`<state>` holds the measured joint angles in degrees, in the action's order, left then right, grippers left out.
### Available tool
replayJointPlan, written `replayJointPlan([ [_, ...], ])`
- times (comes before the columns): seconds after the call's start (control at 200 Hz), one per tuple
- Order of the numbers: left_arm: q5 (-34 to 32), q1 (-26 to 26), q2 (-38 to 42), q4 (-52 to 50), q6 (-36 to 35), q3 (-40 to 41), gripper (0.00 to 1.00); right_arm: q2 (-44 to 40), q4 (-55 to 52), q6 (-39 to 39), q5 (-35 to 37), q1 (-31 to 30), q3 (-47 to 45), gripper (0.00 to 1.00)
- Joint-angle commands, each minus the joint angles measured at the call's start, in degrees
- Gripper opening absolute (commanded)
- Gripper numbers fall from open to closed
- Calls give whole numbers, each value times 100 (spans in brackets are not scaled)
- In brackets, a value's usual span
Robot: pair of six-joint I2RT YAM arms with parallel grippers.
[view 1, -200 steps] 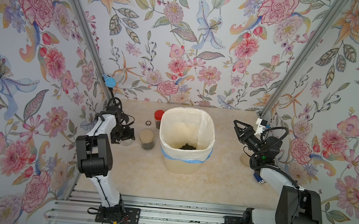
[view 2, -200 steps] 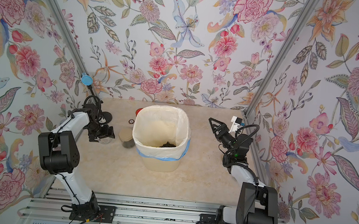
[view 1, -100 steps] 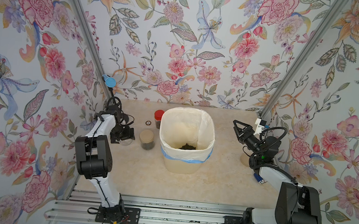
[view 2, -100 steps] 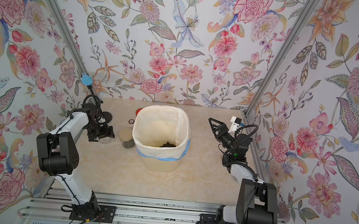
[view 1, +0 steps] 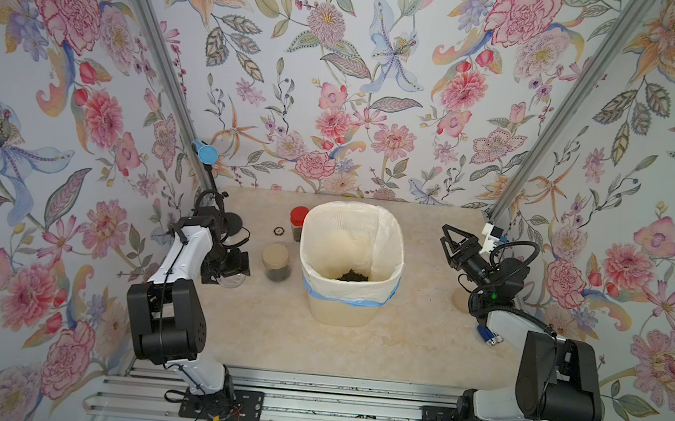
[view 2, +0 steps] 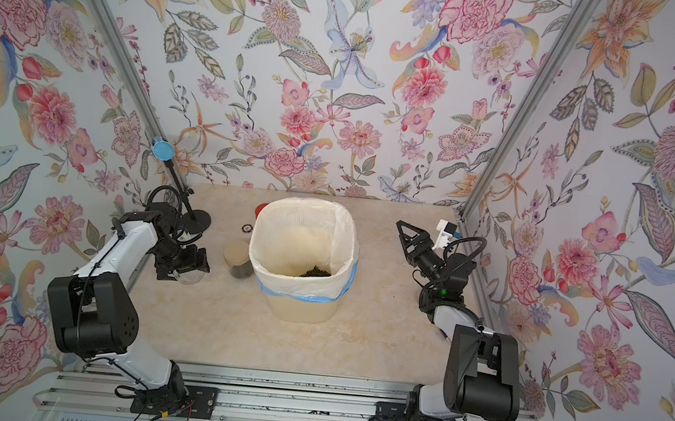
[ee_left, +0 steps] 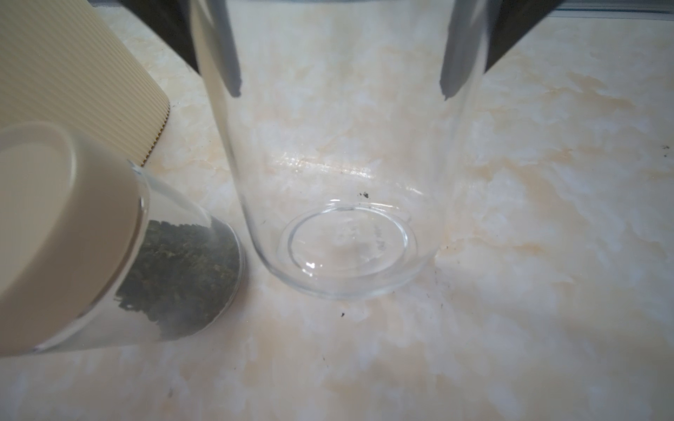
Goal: Empty moldy tea leaves from jars
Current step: Place the jar at the center of the board.
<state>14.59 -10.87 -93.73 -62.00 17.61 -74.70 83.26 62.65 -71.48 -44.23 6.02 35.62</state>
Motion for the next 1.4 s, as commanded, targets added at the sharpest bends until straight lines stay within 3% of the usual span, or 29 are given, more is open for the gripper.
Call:
replayJointPlan([
  [0.0, -54, 51, 17, -370, 70, 157, 80, 14, 571, -348, -155, 69, -72, 100],
  [0.22, 2, 42, -449, -466, 3, 93, 81, 2, 613, -412, -182, 92, -72, 100],
  [0.791, -296, -15, -1847, -886, 6, -1387, 91, 195, 848, -594, -209, 97, -116, 100],
  [0.926, -403, -3, -1834, -877, -18, -1441, 99, 220, 854, -587, -209, 93, -121, 100],
  [1.241, -598, -38, -1451, -511, 61, -1365, 100, 180, 827, -556, -224, 92, -107, 100],
  [1.396, -287, -8, -1025, 160, 226, -1129, 100, 113, 629, -387, -249, 67, -57, 100],
])
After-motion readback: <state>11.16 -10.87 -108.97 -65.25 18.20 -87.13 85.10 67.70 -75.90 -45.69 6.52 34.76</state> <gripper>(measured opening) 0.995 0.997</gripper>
